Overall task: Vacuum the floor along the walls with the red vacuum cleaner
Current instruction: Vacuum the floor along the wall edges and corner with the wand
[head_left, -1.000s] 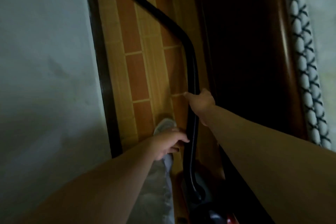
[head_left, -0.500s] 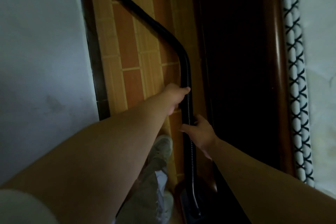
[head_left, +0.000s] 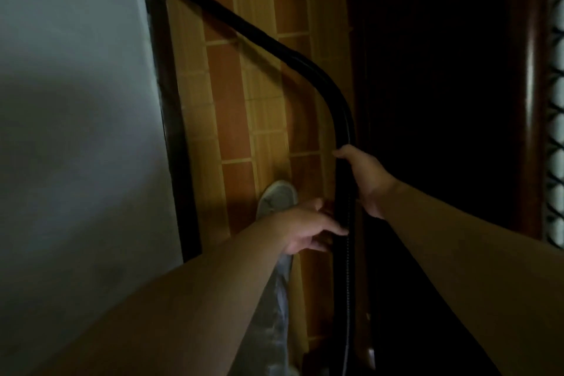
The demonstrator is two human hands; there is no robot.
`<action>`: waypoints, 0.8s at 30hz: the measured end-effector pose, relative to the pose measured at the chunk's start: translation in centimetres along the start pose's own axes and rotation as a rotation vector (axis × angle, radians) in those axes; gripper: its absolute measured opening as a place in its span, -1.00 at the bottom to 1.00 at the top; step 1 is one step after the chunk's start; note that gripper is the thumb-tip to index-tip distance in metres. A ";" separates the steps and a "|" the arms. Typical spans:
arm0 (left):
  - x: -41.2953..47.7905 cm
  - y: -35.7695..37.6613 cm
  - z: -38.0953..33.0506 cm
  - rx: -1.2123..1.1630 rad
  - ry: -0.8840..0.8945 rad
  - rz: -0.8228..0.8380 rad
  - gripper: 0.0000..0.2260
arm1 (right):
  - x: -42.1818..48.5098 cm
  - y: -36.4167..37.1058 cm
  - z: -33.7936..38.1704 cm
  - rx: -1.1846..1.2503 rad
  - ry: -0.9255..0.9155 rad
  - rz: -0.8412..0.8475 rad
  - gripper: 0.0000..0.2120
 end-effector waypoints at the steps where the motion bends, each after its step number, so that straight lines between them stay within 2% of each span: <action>1: 0.0 -0.5 -0.4 0.061 -0.016 -0.003 -0.44 | 1.0 0.2 1.3 -0.039 -0.002 -0.047 -0.32; 2: -0.1 -1.0 -0.8 0.102 -0.034 0.002 -0.42 | 1.9 0.5 2.4 -0.067 -0.012 -0.092 -0.23; 4: -0.5 -1.4 -1.5 0.159 -0.090 0.050 -0.41 | 3.5 0.6 4.6 -0.087 -0.076 -0.136 -0.25; 7: -1.2 -2.6 -3.8 0.149 -0.098 0.015 -0.67 | 4.7 0.4 7.3 -0.133 -0.134 -0.175 -0.35; 9: -1.3 -3.8 -6.1 0.009 -0.045 -0.093 -0.77 | 4.9 0.4 8.0 -0.183 -0.164 -0.167 -0.36; 12: -1.9 -5.3 -11.0 -0.258 0.101 -0.258 -0.82 | 4.4 0.1 8.1 -0.220 -0.176 -0.140 -0.37; 15: -2.9 -5.8 -16.3 -0.386 0.244 -0.332 -0.85 | 3.4 -0.3 8.4 -0.191 -0.170 -0.076 -0.47; 17: -3.4 -5.9 -19.3 -0.424 0.300 -0.374 -0.78 | 2.5 -0.5 8.9 -0.199 -0.172 -0.015 -0.54; 19: -4.2 -5.9 -21.6 -0.468 0.343 -0.444 -0.77 | 1.7 -0.6 9.4 -0.233 -0.164 0.038 -0.56; 24: -5.9 -6.8 -25.2 -0.572 0.395 -0.562 -0.77 | 0.2 -0.8 11.2 -0.329 -0.181 0.185 -0.77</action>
Point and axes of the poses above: each hand's wrist, its own x-axis towards the middle knuckle, its own y-axis out of the palm, z = x × y, the point moved 2 cm from there along x, towards the middle knuckle, and after that the axes turned 7 degrees about -y, right-handed, at the moved point
